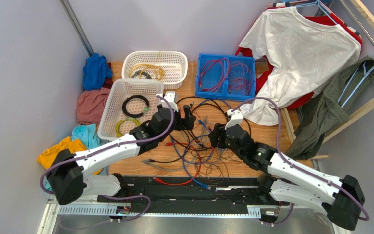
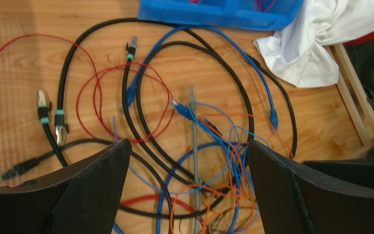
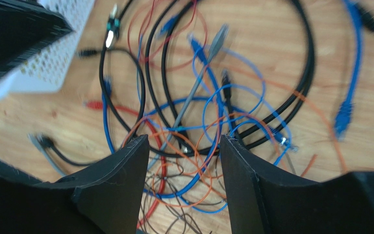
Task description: Untangle the cables
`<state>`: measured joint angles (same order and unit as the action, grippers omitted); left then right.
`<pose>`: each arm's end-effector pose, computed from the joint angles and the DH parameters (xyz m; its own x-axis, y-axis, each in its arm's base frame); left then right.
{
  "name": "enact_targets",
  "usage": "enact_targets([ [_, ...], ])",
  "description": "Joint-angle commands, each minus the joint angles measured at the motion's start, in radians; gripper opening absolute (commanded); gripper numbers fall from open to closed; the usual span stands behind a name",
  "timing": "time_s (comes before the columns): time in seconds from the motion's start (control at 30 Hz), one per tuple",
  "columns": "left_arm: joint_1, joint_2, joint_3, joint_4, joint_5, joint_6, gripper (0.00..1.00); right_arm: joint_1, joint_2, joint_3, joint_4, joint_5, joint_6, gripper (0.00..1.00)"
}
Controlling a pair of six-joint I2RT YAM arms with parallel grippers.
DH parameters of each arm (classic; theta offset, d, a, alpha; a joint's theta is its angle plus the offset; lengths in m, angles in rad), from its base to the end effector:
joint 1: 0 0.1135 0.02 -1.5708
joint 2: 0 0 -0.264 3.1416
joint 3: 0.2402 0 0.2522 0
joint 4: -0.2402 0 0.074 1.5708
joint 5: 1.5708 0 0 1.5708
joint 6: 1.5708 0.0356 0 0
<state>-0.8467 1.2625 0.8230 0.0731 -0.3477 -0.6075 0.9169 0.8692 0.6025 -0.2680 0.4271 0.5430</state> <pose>0.1995 -0.2073 0.2766 -0.4766 -0.2712 -0.8363 0.2698 0.8602 -0.4327 0.1293 0.1444 0.2542 -0.5266 0.0860 -0.8457 -0.2727 0.9252 0.2639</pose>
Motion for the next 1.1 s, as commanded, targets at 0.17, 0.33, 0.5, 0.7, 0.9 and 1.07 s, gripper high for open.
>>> enact_targets([
  [0.17,-0.023,-0.186,-0.067,-0.128,-0.071,-0.107,0.97,0.004,0.221,-0.029,0.135,-0.194,-0.017,0.63],
  [0.33,-0.023,-0.218,-0.108,-0.147,-0.073,-0.123,0.98,0.007,0.365,0.002,0.102,-0.125,-0.023,0.59],
  [0.5,-0.023,-0.233,-0.111,-0.167,-0.085,-0.124,0.97,0.01,0.366,0.028,0.063,-0.084,-0.009,0.07],
  [0.7,-0.023,-0.293,-0.111,-0.176,-0.126,-0.107,0.97,0.157,0.014,0.112,0.013,0.07,-0.054,0.0],
  [0.9,-0.023,-0.373,-0.127,-0.128,-0.129,-0.077,0.97,0.178,-0.101,0.38,-0.085,-0.019,-0.147,0.0],
  [1.07,-0.023,-0.46,-0.177,0.01,-0.044,-0.044,0.97,0.178,-0.104,0.471,-0.106,-0.102,-0.16,0.0],
])
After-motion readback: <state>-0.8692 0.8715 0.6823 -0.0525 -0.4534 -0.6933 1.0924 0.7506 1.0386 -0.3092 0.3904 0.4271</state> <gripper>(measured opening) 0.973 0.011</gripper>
